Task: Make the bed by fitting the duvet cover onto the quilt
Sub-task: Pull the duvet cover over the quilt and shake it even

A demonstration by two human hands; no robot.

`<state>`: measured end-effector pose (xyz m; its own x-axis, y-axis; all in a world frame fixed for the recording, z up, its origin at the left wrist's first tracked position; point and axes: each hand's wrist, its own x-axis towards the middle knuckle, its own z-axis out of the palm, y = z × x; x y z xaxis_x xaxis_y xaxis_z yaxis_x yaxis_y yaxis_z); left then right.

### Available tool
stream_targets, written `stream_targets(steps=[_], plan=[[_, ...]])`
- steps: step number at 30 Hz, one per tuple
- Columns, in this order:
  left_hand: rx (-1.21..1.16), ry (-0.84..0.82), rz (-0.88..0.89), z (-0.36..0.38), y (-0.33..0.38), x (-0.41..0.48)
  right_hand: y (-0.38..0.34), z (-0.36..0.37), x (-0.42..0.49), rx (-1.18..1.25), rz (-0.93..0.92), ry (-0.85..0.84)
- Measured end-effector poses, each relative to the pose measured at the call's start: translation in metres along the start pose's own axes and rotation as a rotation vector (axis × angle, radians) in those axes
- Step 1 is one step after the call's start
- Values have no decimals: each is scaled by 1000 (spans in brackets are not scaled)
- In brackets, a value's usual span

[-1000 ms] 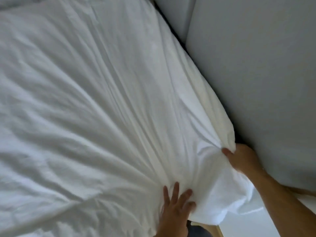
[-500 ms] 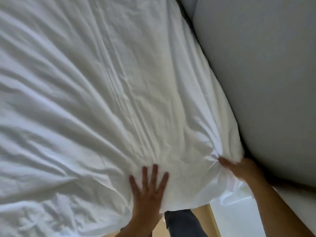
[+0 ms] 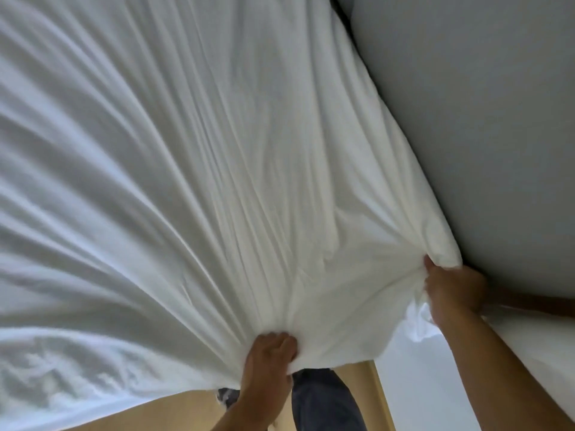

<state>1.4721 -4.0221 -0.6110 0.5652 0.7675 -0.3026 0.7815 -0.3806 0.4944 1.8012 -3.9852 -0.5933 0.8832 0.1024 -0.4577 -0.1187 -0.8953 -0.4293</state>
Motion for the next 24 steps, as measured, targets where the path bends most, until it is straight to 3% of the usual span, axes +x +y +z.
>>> stream_targets(steps=[3, 6, 8, 10, 11, 13, 15, 17, 19, 21, 23, 24], plan=[[-3, -131, 4, 9, 2, -4, 1, -22, -13, 65, -48, 14], [165, -364, -14, 4, -6, 21, -16, -39, -37, 89, -74, -180], [22, -478, -79, -15, -1, 45, -31, -47, -55, 61, -174, -262], [-336, -309, -241, -53, 10, 66, -40, -49, -83, -6, -381, -273], [-513, -132, -319, -80, 15, 80, -43, -49, -100, -33, -501, -282], [-754, 78, -382, -134, 27, 117, -52, -45, -147, -105, -743, -358], [-658, -22, -338, -184, 47, 150, -59, -31, -198, -284, -953, -486], [-323, -102, -329, -216, 57, 171, -67, -13, -246, -445, -1130, -538], [-89, -25, -420, -231, 42, 177, -70, 6, -284, -492, -1232, -562], [-106, 65, -499, -242, 6, 171, -71, 25, -312, -554, -1239, -596], [-299, 145, -550, -253, -36, 156, -78, 39, -334, -646, -1258, -518], [-375, 199, -562, -261, -65, 144, -87, 50, -351, -672, -1223, -567]])
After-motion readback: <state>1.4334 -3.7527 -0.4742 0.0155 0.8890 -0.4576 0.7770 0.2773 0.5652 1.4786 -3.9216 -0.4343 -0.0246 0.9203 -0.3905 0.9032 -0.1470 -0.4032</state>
